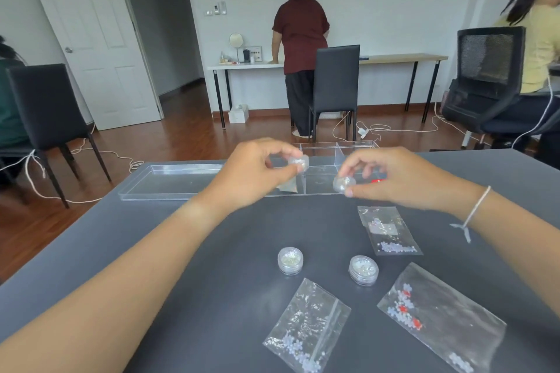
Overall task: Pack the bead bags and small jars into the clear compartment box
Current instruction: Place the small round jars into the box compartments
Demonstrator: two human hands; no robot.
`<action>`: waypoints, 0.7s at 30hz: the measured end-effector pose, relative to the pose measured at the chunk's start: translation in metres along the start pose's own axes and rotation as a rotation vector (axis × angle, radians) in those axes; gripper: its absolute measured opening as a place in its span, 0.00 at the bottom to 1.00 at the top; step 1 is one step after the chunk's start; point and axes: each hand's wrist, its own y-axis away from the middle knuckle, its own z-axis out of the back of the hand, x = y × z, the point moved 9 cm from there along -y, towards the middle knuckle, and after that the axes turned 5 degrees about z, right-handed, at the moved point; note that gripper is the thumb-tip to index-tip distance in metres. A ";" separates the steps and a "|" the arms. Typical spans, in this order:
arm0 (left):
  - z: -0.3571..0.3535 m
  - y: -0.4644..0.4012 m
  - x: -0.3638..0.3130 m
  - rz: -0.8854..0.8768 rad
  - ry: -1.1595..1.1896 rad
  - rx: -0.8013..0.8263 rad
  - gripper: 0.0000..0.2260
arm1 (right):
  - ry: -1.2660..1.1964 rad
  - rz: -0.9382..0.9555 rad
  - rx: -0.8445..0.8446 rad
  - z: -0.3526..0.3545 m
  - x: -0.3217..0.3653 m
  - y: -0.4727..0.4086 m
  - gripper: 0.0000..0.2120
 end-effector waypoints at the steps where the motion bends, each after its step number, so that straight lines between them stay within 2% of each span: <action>1: -0.001 -0.009 -0.003 0.005 0.007 0.008 0.04 | -0.002 0.000 -0.039 0.009 -0.003 -0.002 0.07; 7: -0.022 -0.065 -0.005 0.064 -0.124 0.101 0.06 | 0.003 -0.023 -0.178 0.040 -0.021 -0.021 0.06; 12: -0.043 -0.088 0.015 0.145 -0.271 0.174 0.08 | 0.004 -0.061 -0.211 0.043 -0.036 -0.034 0.06; 21: -0.060 -0.097 0.023 0.159 -0.514 0.244 0.05 | -0.006 -0.077 -0.235 0.040 -0.044 -0.040 0.08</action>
